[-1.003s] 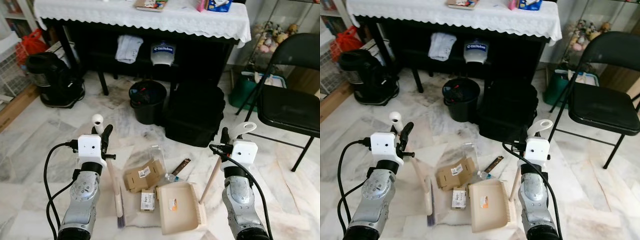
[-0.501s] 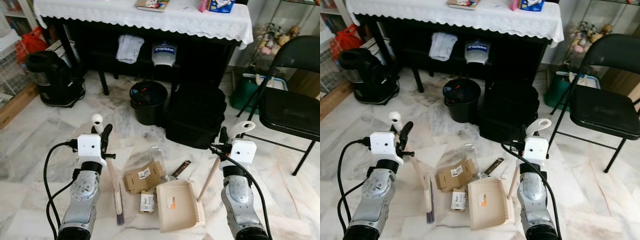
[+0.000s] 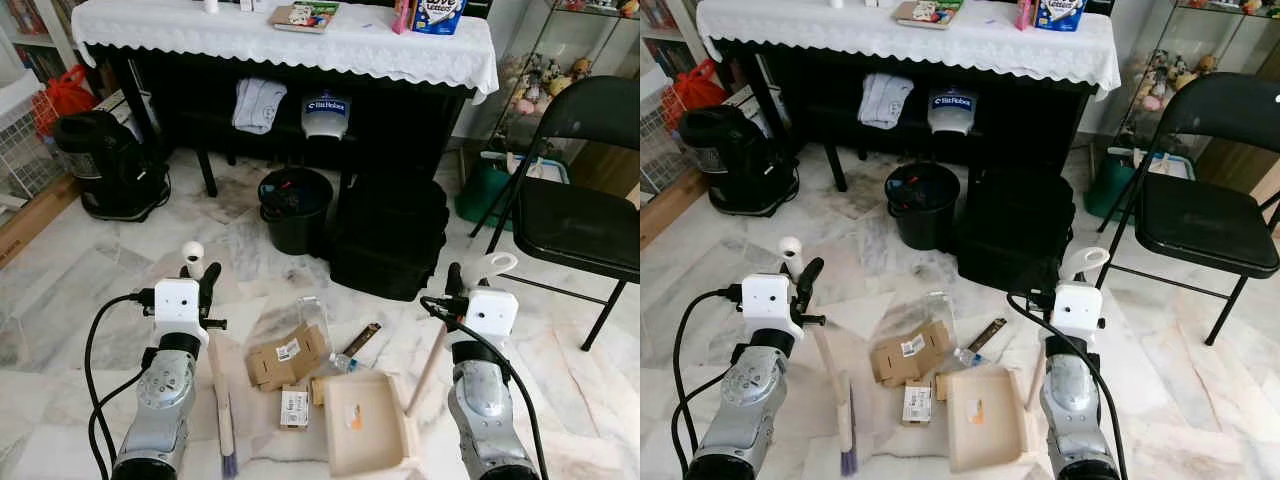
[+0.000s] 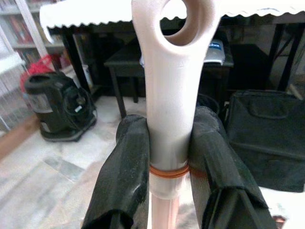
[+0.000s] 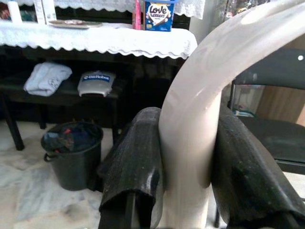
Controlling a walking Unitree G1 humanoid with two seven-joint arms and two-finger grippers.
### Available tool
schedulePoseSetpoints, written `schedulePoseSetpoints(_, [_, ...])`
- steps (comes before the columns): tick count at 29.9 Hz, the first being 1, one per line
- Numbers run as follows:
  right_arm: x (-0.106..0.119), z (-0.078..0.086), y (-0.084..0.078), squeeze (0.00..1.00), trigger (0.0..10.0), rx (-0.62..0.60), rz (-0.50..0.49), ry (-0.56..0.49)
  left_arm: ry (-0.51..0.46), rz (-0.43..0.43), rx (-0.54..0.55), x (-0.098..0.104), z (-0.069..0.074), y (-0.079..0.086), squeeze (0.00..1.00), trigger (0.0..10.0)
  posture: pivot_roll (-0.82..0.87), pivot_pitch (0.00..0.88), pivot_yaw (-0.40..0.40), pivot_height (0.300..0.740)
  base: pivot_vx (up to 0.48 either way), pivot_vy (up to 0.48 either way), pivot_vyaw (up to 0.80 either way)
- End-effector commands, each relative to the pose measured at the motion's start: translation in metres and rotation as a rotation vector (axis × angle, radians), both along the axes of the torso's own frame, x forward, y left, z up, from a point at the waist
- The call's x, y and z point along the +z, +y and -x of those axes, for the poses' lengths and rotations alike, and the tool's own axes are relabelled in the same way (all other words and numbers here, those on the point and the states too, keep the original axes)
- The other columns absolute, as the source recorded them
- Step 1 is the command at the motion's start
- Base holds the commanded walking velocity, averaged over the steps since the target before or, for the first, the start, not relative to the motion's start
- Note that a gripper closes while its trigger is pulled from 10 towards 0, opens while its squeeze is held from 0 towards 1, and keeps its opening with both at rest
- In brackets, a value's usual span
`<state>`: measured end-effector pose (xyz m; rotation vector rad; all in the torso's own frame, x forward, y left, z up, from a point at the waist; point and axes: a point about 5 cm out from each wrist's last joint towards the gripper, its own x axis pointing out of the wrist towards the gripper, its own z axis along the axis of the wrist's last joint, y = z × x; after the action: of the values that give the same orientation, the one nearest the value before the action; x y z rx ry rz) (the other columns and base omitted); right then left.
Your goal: Sweep floor
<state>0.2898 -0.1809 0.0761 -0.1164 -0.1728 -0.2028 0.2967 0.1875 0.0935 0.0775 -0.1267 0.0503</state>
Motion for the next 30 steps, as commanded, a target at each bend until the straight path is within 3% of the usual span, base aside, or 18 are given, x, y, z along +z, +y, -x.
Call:
schedulePoseSetpoints(1, [0.002, 0.002, -0.008, 0.00, 10.0, -0.027, 0.019, -0.013, 0.010, 0.073, 0.002, 0.001, -0.005, 0.002, 0.00, 10.0, -0.04, 0.107, -0.005, 0.740, 0.000, 0.000, 0.00])
schedulePoseSetpoints(14, [-0.015, 0.015, -0.020, 0.00, 10.0, -0.064, 0.072, 0.048, 0.038, 0.160, -0.024, -0.005, -0.009, 0.004, 0.00, 10.0, -0.04, 0.129, -0.004, 0.740, 0.000, 0.000, 0.00])
schedulePoseSetpoints(23, [-0.027, 0.025, -0.026, 0.00, 10.0, -0.074, 0.114, 0.095, 0.010, 0.165, -0.069, 0.002, -0.008, 0.002, 0.00, 10.0, -0.03, 0.142, 0.000, 0.740, 0.000, 0.000, 0.00])
schedulePoseSetpoints(30, [-0.022, 0.024, -0.026, 0.00, 10.0, -0.095, 0.129, 0.055, 0.043, 0.218, -0.157, -0.001, -0.009, -0.004, 0.00, 10.0, -0.03, 0.150, 0.004, 0.740, 0.000, 0.000, 0.00])
